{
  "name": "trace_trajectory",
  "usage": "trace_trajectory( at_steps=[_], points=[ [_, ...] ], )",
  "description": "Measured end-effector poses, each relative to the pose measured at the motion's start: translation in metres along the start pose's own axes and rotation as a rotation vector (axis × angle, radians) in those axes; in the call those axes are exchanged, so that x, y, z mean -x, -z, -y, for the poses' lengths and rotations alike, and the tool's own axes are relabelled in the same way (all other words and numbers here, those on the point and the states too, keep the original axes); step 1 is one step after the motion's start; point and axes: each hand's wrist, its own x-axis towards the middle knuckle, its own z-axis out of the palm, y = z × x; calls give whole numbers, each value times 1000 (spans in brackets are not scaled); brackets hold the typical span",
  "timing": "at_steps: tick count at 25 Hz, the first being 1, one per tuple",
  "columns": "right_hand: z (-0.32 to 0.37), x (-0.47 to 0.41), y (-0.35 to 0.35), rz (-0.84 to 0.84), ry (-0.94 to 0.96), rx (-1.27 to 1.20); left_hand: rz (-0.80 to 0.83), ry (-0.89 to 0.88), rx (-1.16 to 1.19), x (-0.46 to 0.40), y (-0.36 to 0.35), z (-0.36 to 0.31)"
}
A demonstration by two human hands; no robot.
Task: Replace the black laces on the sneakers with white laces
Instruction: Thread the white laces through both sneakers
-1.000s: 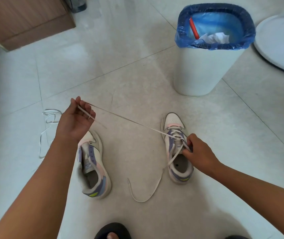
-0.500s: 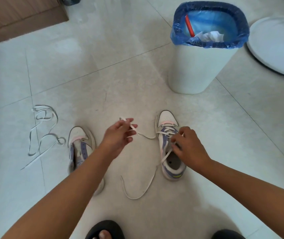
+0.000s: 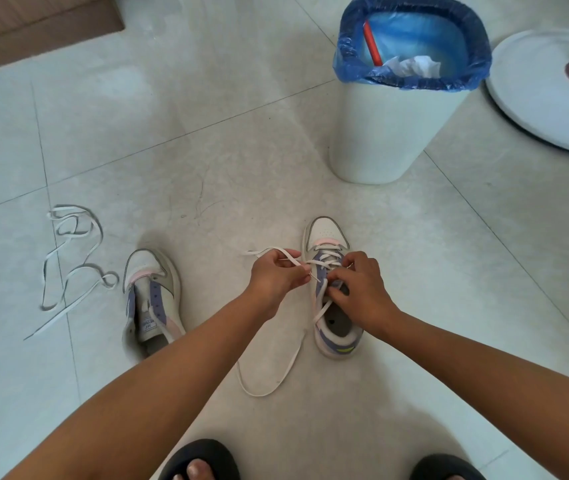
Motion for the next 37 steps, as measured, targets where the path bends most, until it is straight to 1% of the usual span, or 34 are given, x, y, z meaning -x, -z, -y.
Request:
trace_trajectory(
  at_steps=[3, 9, 18, 21, 23, 25, 27, 29, 31, 32, 34, 35, 36, 37],
  points=[
    [1, 0, 1, 5, -4, -13, -16, -62, -96, -1, -5, 2],
    [3, 0, 2, 10, -11, -27, -51, -174, -191, -3, -10, 6],
    [1, -3, 0, -6, -17, -32, 3, -183, -197, -6, -11, 9],
    [1, -6, -1, -17, -21, -29, 67, -195, -250, -7, -10, 8],
    [4, -9, 0, -17, -26, -25, 107, -218, -318, -6, -12, 6],
    [5, -9, 1, -8, -11, 10, 74, -273, -403, -2, -15, 6],
    [7, -8, 3, 19, 7, 53, 35, -346, -570, 7, -16, 12],
    [10, -7, 11, 87, 7, 73, 97, -372, -829, 19, -16, 29],
    [15, -8, 20, 173, 79, 171, 147, -341, -1195, 27, -16, 47],
    [17, -7, 25, 215, 124, 206, 116, -291, -1279, 29, -16, 53],
    [22, 2, 36, 255, 190, 224, 37, -169, -1229, 27, -18, 51],
    [22, 12, 42, 242, 244, 237, 16, -132, -1190, 22, -18, 47],
    [20, 25, 48, 209, 355, 298, 6, -125, -1180, 19, -16, 44],
    [17, 40, 55, 241, 479, 406, 4, -126, -1180, 17, -13, 40]
  ],
)
